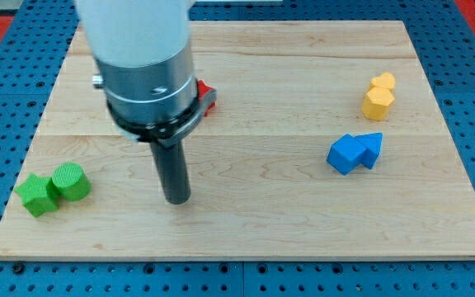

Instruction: Push the red blocks into the green blocks

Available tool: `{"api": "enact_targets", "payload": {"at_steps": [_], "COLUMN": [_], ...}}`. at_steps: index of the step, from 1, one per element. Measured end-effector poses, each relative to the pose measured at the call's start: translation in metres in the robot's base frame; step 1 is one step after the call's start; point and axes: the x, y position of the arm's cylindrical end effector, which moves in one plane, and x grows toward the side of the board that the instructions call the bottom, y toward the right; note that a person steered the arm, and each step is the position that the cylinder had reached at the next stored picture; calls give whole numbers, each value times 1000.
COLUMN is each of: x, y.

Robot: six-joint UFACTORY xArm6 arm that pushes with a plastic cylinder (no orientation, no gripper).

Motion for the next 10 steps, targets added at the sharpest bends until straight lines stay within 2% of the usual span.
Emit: {"api": "enact_targets", "payload": {"at_steps": [1,2,3,4,5,7,8,10], "x": [-80,-173,-204,-198,-172,-143,-124,-82], "y": [24,86,121,71,17,-61,-92,-114]}}
